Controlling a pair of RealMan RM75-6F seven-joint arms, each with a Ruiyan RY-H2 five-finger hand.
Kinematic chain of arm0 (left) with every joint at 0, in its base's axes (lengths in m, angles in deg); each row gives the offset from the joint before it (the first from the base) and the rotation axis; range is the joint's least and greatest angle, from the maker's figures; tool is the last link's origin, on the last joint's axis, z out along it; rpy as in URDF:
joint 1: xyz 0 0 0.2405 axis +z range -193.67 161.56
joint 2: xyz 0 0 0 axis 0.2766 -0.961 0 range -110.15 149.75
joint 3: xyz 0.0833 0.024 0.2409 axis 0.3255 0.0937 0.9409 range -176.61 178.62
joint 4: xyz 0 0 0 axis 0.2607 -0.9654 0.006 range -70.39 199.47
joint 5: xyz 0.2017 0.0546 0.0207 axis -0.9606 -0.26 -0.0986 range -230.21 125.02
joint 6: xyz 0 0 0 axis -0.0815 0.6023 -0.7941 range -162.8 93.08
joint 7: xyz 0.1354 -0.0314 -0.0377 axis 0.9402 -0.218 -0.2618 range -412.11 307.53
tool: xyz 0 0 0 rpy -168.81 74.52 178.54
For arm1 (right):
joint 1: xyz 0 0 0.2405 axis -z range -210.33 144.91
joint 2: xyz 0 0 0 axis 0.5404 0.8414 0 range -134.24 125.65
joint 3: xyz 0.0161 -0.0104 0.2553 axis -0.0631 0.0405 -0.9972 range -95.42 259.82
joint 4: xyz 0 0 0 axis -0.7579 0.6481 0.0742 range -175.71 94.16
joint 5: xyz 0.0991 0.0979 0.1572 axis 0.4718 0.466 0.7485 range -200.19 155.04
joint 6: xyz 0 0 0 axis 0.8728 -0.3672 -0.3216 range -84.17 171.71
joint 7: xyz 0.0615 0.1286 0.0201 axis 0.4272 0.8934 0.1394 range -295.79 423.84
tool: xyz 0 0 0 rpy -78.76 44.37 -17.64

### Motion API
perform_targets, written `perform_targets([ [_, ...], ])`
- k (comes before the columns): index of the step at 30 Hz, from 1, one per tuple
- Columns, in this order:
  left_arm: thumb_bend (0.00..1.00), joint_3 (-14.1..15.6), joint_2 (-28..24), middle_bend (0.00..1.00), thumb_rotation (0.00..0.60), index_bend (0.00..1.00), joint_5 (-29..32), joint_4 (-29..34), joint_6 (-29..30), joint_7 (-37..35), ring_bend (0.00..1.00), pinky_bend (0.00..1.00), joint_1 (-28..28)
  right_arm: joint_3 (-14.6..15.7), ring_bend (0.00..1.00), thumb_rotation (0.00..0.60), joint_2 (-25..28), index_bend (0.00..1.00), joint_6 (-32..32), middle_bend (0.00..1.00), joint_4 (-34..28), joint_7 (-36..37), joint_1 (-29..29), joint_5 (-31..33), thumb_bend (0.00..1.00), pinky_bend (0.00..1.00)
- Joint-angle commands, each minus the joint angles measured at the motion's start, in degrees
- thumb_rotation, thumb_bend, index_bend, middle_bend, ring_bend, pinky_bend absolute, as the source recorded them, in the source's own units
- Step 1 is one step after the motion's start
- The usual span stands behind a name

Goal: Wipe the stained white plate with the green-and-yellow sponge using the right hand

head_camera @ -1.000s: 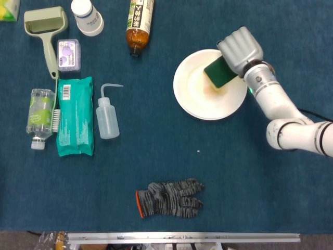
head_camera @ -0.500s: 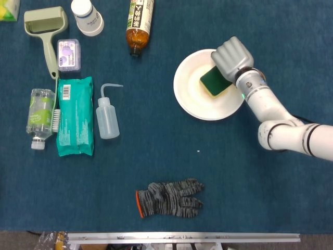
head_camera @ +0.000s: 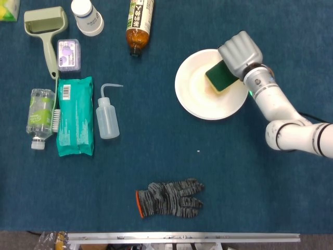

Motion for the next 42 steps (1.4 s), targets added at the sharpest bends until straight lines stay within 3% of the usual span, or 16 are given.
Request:
perform_targets([
  [1,0.29,0.0,0.0,0.32,0.6,0.36,0.0,0.0,0.0,0.0,0.16,0.41,0.1,0.2,0.39,0.6,-0.1,0.39,0.1,0.56,0.0,-0.5,0.1,0.5,0.05,0.36],
  [20,0.29,-0.3,0.4,0.32,0.6,0.36,0.7,-0.8,-0.4,-0.5,0.16,0.41,0.1,1.2,0.39,0.6,-3.7,0.39,3.0,0.56,5.4,-1.9,0.2,1.5,0.05,0.36],
  [42,0.29,-0.3,0.1,0.32,0.6,0.36,0.5,-0.1,-0.2,-0.3,0.16,0.41,0.1,-0.6,0.39,0.6,-1.0,0.39,1.4,0.56,0.6,-2.0,-1.1,1.6,0.05,0.36],
])
